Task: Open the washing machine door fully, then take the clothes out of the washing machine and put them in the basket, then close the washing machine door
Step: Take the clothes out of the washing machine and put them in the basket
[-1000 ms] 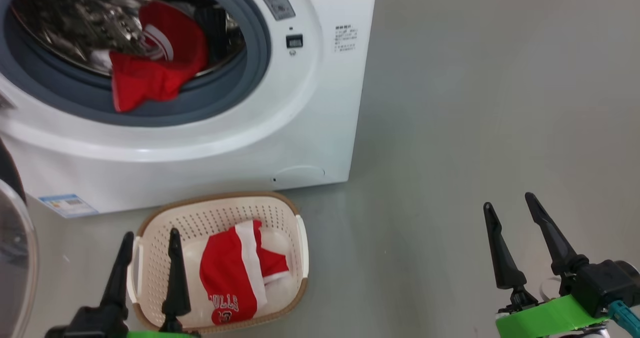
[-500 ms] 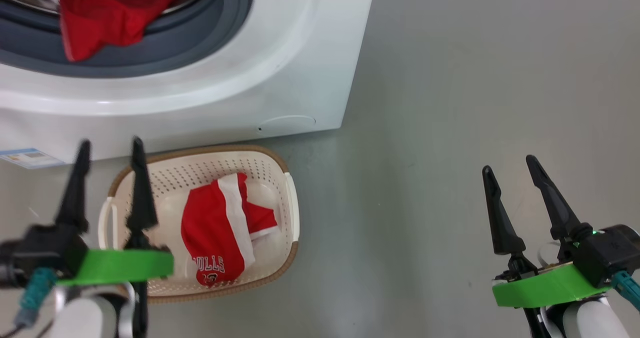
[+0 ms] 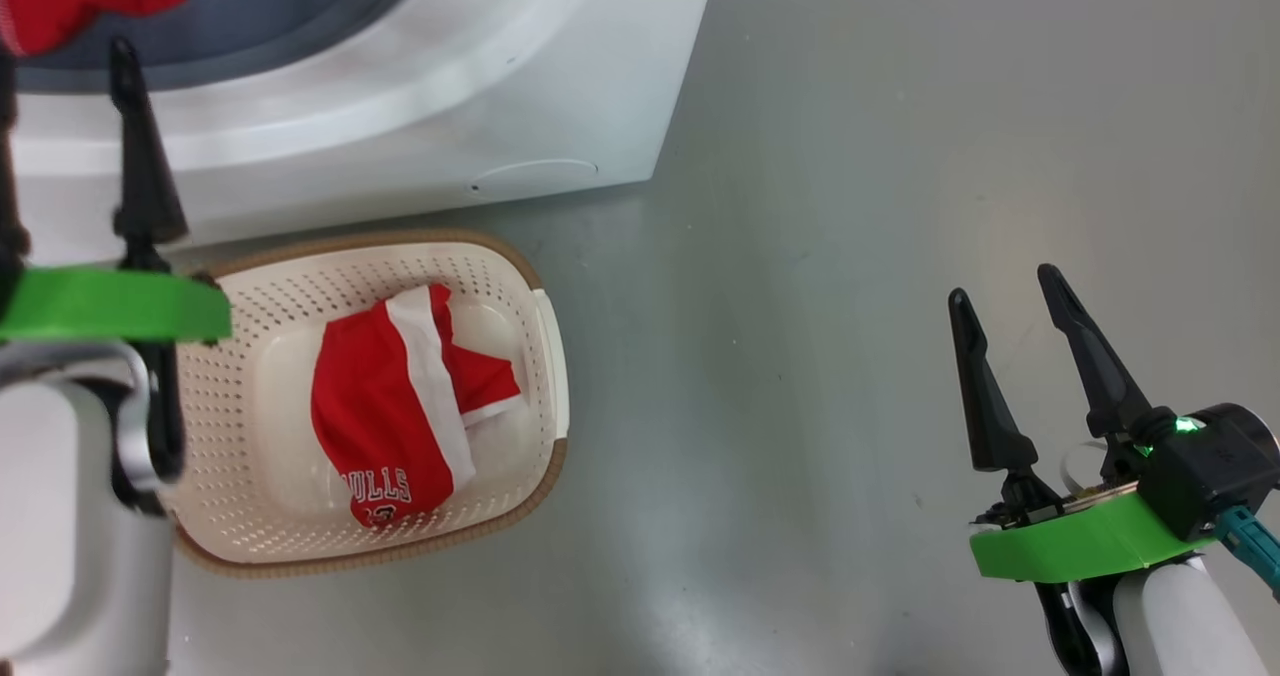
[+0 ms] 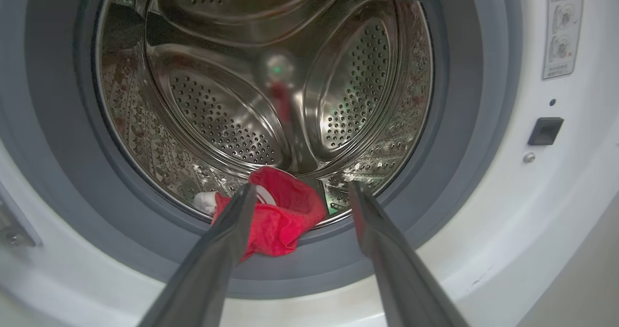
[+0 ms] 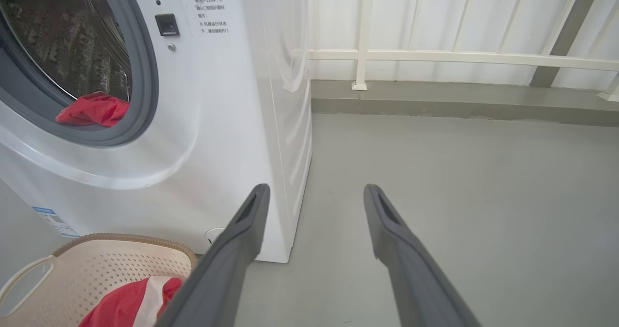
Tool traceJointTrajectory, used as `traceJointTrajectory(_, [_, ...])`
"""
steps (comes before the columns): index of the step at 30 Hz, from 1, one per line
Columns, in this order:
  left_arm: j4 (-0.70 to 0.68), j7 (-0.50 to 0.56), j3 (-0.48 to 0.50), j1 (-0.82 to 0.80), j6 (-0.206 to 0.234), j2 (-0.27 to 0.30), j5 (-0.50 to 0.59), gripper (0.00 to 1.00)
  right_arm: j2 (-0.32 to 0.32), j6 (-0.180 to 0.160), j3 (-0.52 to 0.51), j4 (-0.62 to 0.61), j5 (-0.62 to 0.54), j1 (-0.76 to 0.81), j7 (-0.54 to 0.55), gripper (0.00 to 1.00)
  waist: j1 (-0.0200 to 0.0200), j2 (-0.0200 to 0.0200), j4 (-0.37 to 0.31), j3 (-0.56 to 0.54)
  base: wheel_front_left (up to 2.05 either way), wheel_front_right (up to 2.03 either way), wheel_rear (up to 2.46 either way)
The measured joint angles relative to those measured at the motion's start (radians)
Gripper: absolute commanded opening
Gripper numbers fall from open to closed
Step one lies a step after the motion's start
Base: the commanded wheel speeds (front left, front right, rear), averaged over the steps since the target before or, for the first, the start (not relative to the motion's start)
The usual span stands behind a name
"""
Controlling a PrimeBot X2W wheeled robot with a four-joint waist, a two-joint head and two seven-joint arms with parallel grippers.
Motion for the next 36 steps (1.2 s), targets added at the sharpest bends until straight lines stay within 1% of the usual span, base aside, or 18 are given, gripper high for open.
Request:
traceJointTrajectory(6, [0.138,-0.006,-0.002,-0.129,-0.015,0.030,0.002,1.00,0.000,0.000,0.006,0.005,0.000,-0.023,0.000,1.00,0.0000,0.0000,-0.011,0.044,0.00,0.00,0.00])
traceJointTrajectory(10, [0.220,-0.009,-0.012,-0.215,-0.024,0.040,0.004,1.00,-0.001,0.000,0.014,0.010,-0.001,-0.033,0.000,1.00,0.0000,0.0000,-0.016,0.071,0.00,0.00,0.00])
traceJointTrajectory(17, [0.361,-0.023,-0.021,-0.392,-0.026,0.069,0.013,1.00,-0.002,0.000,0.033,0.014,-0.001,-0.045,0.000,1.00,0.0000,0.0000,-0.025,0.111,0.00,0.00,0.00])
traceJointTrajectory(20, [0.438,-0.023,-0.023,-0.462,-0.034,0.081,0.013,1.00,-0.002,0.000,0.040,0.017,-0.002,-0.054,0.000,1.00,0.0000,0.0000,-0.030,0.127,0.00,0.00,0.00])
traceJointTrajectory(25, [0.567,-0.020,-0.029,-0.535,-0.036,0.104,0.015,1.00,-0.002,0.000,0.053,0.018,-0.010,-0.066,0.000,1.00,0.0000,0.0000,-0.044,0.147,0.00,0.00,0.00])
traceJointTrajectory(27, [0.608,-0.007,-0.032,-0.564,-0.044,0.108,0.019,1.00,-0.002,0.000,0.057,0.024,-0.010,-0.069,0.000,1.00,0.0000,0.0000,-0.050,0.154,0.00,0.00,0.00])
traceJointTrajectory(32, [0.710,0.049,-0.047,-0.640,-0.043,0.124,0.023,1.00,-0.002,0.000,0.065,0.028,-0.010,-0.080,0.000,1.00,0.0000,0.0000,-0.065,0.172,0.00,0.00,0.00])
traceJointTrajectory(36, [0.787,0.099,-0.065,-0.681,-0.029,0.130,0.040,1.00,-0.002,0.000,0.075,0.033,-0.010,-0.080,0.000,1.00,0.0000,0.0000,-0.075,0.179,0.00,0.00,0.00])
